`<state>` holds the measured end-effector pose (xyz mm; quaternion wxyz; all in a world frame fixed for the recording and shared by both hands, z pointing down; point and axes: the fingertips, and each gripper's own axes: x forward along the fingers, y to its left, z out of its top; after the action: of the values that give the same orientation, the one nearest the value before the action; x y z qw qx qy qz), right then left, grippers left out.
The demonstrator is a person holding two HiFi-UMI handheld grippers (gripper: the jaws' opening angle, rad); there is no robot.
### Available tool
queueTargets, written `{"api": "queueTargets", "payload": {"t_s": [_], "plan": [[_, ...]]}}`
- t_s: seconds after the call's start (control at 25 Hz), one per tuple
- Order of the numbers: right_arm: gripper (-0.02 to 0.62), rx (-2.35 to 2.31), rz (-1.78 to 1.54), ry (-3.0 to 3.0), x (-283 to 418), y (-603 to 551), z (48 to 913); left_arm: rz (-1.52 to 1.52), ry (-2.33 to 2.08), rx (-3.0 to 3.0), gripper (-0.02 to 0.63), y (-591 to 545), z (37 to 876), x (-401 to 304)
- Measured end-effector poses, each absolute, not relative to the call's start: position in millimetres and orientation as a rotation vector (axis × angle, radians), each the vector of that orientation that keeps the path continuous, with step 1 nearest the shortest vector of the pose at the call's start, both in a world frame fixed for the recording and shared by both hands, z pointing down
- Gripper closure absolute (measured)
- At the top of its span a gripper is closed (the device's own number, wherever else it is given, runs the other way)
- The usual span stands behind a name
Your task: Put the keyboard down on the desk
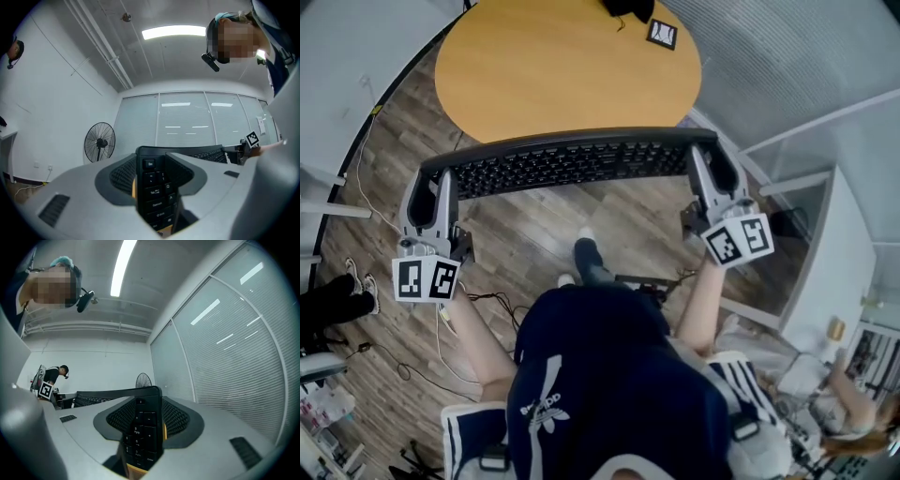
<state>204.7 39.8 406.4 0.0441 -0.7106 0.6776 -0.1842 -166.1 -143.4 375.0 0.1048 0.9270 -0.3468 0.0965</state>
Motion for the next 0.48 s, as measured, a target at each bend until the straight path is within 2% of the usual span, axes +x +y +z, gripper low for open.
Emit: {"api": "queueTargets", "payload": {"t_s": [0.48], "plan": [[0.436, -2.167, -0.541, 2.1, 209.1, 35.6, 400.3, 0.241, -1.042, 2.729, 0.414, -143.7, 373.5, -165.5]]}}
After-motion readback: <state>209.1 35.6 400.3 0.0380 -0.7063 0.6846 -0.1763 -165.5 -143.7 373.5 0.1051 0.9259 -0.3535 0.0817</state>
